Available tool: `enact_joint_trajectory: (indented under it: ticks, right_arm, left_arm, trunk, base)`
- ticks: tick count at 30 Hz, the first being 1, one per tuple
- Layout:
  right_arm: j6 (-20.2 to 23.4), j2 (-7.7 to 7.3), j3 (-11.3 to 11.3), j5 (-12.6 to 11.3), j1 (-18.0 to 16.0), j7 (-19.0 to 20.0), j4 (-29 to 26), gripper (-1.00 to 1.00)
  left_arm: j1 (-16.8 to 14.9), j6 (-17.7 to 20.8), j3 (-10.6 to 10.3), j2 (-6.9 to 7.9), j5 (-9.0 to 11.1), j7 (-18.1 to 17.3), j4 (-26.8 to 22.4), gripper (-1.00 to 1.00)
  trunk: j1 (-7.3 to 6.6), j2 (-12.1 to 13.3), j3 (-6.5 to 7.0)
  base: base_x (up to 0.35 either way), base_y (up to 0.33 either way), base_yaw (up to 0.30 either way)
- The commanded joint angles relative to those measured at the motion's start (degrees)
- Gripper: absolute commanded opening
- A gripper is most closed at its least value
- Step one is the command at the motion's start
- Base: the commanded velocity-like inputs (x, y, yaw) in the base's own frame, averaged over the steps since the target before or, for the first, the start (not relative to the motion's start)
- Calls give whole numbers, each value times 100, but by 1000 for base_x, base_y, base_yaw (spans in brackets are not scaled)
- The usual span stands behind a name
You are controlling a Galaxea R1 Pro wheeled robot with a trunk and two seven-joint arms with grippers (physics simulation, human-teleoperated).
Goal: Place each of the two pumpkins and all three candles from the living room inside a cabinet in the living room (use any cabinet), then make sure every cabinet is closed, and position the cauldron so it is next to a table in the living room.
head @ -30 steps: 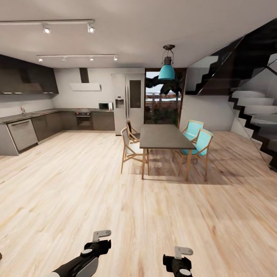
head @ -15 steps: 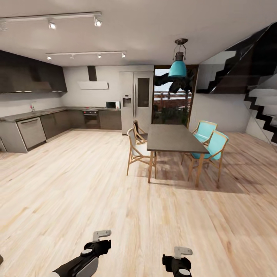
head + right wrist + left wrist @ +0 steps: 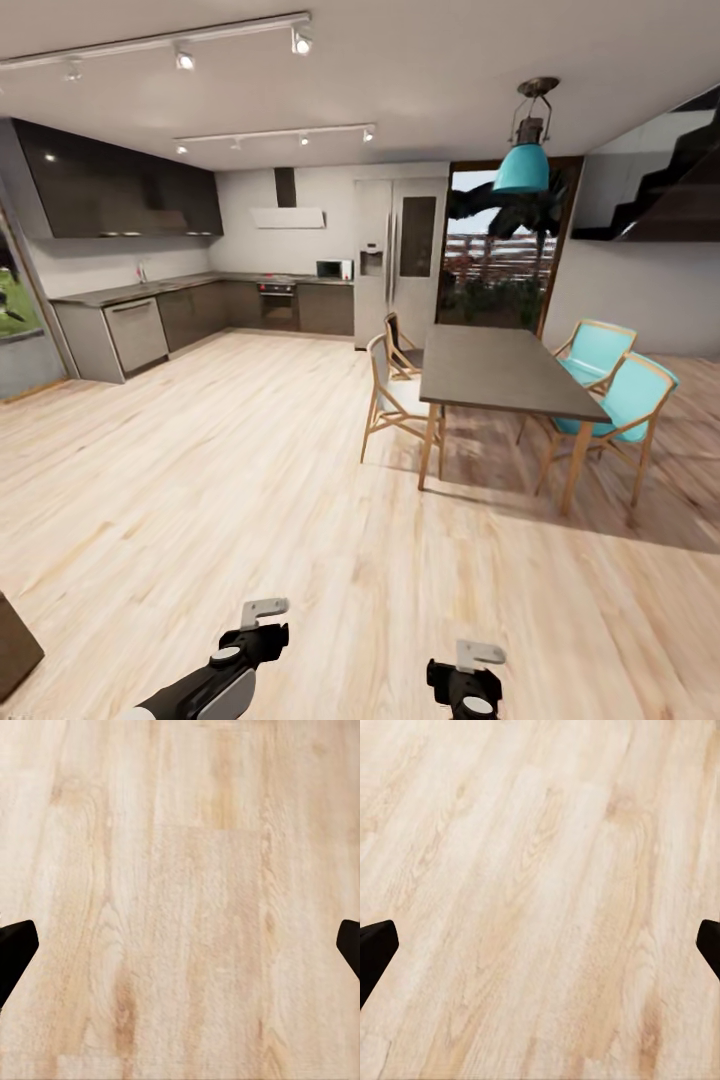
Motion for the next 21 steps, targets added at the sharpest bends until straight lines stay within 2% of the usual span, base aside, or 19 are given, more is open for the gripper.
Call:
enact_joint_trajectory:
  ticks: [1, 8, 21]
  right_arm:
    - [-30, -1, 45, -64, -5, -34, -1, 100]
    - [-30, -1, 46, -67, -5, -50, -3, 100]
    - [-30, 3, 54, -58, -5, -55, -3, 100]
  left_arm:
    - [-8, -13, -48, 6, 47, 43, -14, 100]
    - [-8, -14, -48, 6, 47, 28, -14, 100]
    - [-8, -16, -48, 6, 47, -17, -16, 100]
  trunk:
    - [3, -5, -12]
    - [3, -5, -39]
    - [3, -5, -88]
  base:
    - [250, -154, 270]
    - [165, -124, 270]
    - [17, -13, 270]
